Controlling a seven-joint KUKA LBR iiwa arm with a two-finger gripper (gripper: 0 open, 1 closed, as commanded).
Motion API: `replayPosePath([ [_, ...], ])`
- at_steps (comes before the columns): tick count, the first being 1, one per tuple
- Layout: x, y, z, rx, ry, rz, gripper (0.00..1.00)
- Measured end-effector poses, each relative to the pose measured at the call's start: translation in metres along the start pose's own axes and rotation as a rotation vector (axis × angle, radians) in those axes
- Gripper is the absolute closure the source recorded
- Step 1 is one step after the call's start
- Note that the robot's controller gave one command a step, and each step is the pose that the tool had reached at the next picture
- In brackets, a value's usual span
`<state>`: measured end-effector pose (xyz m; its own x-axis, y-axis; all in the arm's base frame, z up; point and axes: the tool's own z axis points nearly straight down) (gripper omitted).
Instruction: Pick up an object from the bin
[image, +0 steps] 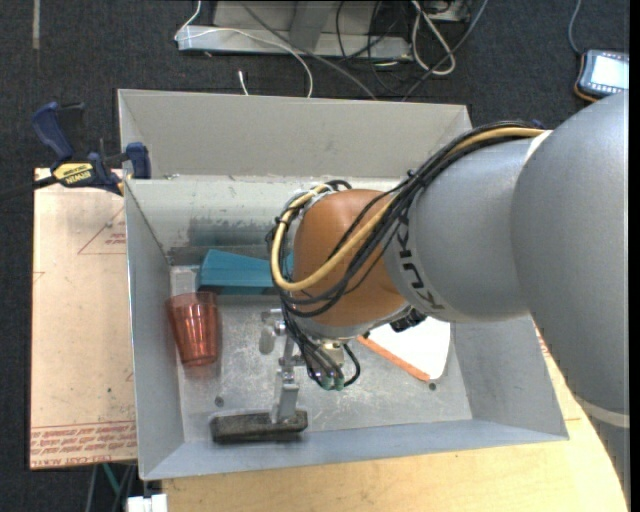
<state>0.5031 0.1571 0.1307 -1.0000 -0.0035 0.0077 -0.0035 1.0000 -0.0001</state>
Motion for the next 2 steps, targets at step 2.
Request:
replayPosePath([
  [2,0.025,0.032,-0.013,-0.002,-0.004,-0.205,0.00],
])
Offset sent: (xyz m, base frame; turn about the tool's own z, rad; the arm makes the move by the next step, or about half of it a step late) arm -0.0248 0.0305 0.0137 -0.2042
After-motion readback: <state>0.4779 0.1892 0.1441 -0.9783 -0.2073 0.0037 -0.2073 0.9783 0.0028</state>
